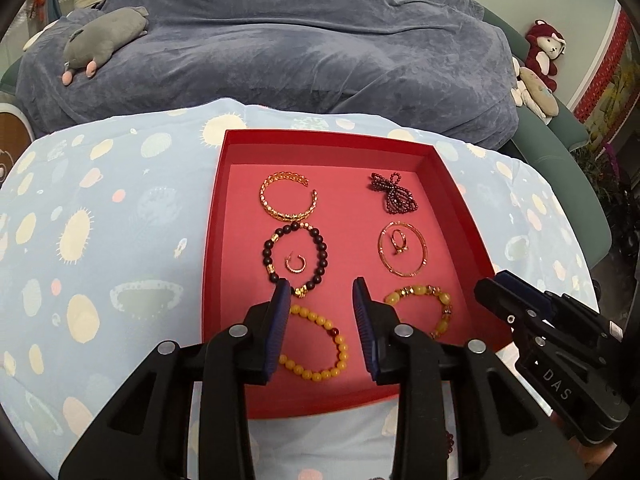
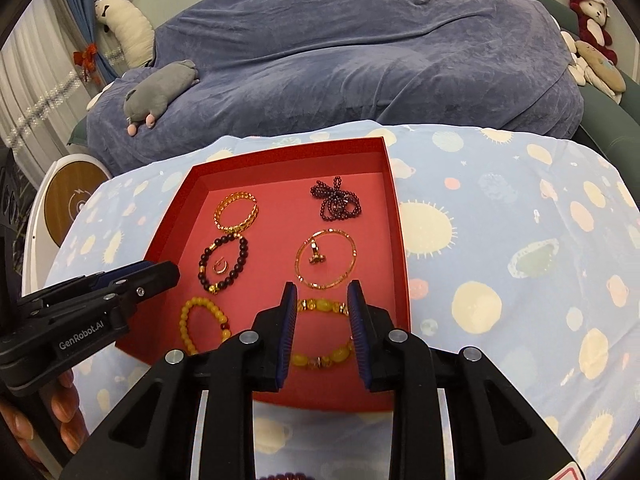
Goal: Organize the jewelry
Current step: 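Withdraw both tools and grasp the dark red bead bracelet with the right tool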
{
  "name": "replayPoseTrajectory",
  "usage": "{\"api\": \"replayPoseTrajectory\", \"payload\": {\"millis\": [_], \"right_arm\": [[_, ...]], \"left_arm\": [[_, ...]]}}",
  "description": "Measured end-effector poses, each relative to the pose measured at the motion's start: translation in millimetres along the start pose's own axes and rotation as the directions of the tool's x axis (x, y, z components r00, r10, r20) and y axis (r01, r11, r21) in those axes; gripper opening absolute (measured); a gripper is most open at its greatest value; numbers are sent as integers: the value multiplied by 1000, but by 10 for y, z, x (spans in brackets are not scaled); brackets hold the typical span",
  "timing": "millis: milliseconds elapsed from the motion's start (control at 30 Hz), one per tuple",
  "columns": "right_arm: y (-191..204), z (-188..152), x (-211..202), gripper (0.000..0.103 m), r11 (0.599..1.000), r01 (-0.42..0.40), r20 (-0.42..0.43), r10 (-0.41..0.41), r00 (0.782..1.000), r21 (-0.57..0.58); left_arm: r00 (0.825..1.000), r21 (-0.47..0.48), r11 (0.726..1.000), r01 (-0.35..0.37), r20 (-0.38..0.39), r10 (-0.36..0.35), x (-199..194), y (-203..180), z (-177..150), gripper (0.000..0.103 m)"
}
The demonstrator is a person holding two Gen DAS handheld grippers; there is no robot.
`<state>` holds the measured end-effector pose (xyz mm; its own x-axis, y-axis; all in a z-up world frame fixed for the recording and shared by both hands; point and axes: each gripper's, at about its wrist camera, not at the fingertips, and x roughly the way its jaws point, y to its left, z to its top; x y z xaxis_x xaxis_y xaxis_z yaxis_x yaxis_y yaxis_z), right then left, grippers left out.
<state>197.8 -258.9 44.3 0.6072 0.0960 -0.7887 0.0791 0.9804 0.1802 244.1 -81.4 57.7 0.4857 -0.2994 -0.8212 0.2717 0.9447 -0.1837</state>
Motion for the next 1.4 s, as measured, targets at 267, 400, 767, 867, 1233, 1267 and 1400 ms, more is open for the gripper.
{"api": "replayPoseTrajectory", "payload": {"millis": [267, 400, 767, 867, 1233, 1267, 1400], "right_arm": [[-11, -504, -323, 26, 1000, 3, -36, -2, 999, 30], [20, -794, -398, 26, 999, 0, -70, 3, 998, 40], [182, -1354, -359, 26, 999, 23, -136, -19, 991, 30], [217, -1376, -303, 26, 999, 27, -141, -23, 990, 28], [152, -1430, -193, 8, 998, 67, -160, -67, 985, -2], [130, -1430, -201, 8, 997, 72, -162, -71, 984, -1], [18, -1447, -241, 7, 996, 87, -163, -83, 983, 18]], "left_arm": [[1000, -13, 1000, 4, -10, -5, -309, -20, -429, 31], [1000, -26, 1000, 5, -30, -6, -393, -20, -680, 31], [996, -41, 999, -20, -91, 16, -458, 17, -1260, 31], [995, -46, 999, -24, -100, 19, -456, 42, -1343, 31], [992, -49, 999, -15, -128, 8, -401, 29, -1446, 31], [991, -49, 999, -12, -130, 5, -393, 16, -1451, 31], [991, -36, 999, 5, -136, -10, -364, -85, -1481, 32]]}}
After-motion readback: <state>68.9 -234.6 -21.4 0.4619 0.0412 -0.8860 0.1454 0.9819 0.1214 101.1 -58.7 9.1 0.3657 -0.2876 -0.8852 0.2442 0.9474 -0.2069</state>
